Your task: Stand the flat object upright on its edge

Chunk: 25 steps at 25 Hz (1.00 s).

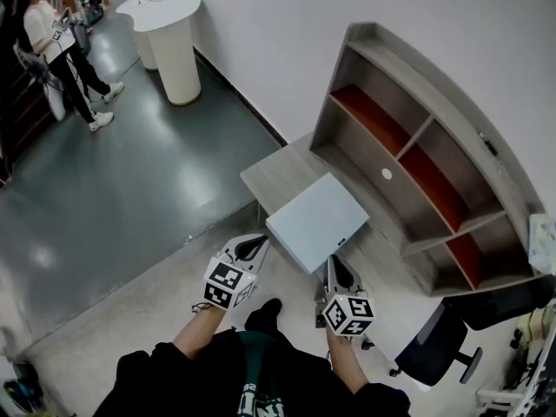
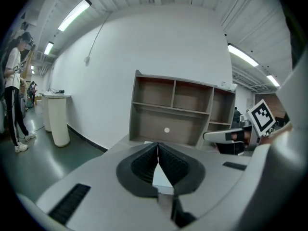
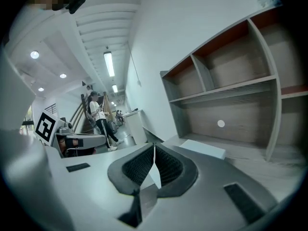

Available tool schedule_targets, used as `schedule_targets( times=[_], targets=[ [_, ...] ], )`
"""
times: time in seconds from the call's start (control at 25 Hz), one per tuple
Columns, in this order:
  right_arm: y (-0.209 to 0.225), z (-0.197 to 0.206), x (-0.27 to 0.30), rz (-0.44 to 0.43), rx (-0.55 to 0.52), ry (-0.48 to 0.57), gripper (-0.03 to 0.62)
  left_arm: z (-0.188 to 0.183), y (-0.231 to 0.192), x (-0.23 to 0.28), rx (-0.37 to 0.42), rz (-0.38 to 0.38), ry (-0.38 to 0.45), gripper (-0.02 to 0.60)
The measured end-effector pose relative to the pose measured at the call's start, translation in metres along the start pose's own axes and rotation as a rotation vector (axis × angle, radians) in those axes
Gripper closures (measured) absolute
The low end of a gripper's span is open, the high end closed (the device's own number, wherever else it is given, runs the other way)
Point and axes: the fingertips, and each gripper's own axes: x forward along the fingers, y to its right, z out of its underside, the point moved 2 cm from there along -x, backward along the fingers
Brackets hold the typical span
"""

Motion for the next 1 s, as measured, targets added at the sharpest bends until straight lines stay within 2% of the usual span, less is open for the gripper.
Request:
schedule_targets(
  times=[0.32, 0.64, 1.0],
  targets=[
    [0.032, -0.015, 0.043, 0.043, 0.039, 0.001, 0.559, -0.023, -0.018, 0.067, 0.036, 0.071, -0.034, 0.569],
    [0.054, -0.021, 0.062, 0.088, 0.066, -0.005, 0.559, -0.029, -0.025, 0.111, 0.043, 0.126, -0.066, 0.569],
    [0.08, -0.037, 0.071, 0.21, 0.086, 0.025, 0.559, -0.046, -0.022, 0.166, 0.09, 0.266, -0.088, 0.569]
  ],
)
